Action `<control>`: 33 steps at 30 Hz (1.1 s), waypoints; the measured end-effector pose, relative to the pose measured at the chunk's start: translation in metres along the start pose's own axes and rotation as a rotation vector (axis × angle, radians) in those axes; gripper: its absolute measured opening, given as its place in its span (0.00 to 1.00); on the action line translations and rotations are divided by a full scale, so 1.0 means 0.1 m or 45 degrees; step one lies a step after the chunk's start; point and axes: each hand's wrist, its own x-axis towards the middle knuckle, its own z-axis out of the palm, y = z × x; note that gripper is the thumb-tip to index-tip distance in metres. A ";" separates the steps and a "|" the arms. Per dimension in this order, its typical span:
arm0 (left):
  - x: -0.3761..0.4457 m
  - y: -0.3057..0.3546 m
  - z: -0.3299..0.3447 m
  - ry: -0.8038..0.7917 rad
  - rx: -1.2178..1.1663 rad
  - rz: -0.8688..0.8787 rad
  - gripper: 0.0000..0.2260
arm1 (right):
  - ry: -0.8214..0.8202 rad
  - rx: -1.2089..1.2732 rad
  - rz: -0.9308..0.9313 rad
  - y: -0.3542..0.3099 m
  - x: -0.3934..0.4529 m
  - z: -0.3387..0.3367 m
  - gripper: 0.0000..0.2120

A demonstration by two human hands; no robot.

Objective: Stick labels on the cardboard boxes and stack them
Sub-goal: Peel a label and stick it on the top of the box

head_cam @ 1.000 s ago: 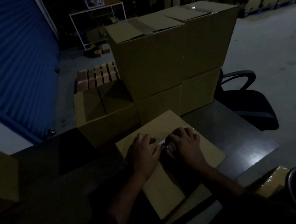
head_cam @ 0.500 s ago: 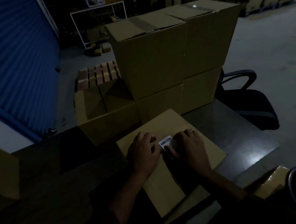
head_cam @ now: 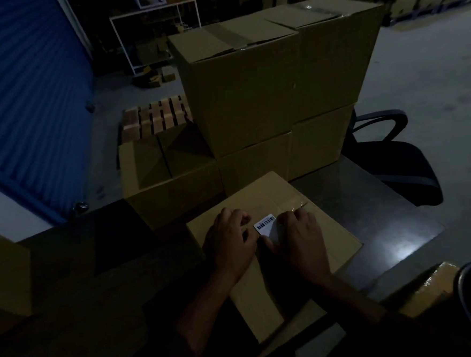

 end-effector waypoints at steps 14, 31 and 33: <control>0.00 0.01 0.01 -0.008 0.019 -0.005 0.09 | -0.079 0.134 0.135 -0.02 0.16 -0.02 0.26; 0.00 0.00 0.02 -0.018 0.038 -0.006 0.11 | -0.130 0.228 0.209 -0.05 0.19 -0.08 0.27; 0.01 0.00 0.01 -0.008 0.039 0.001 0.10 | -0.138 0.263 0.212 -0.06 0.19 -0.09 0.26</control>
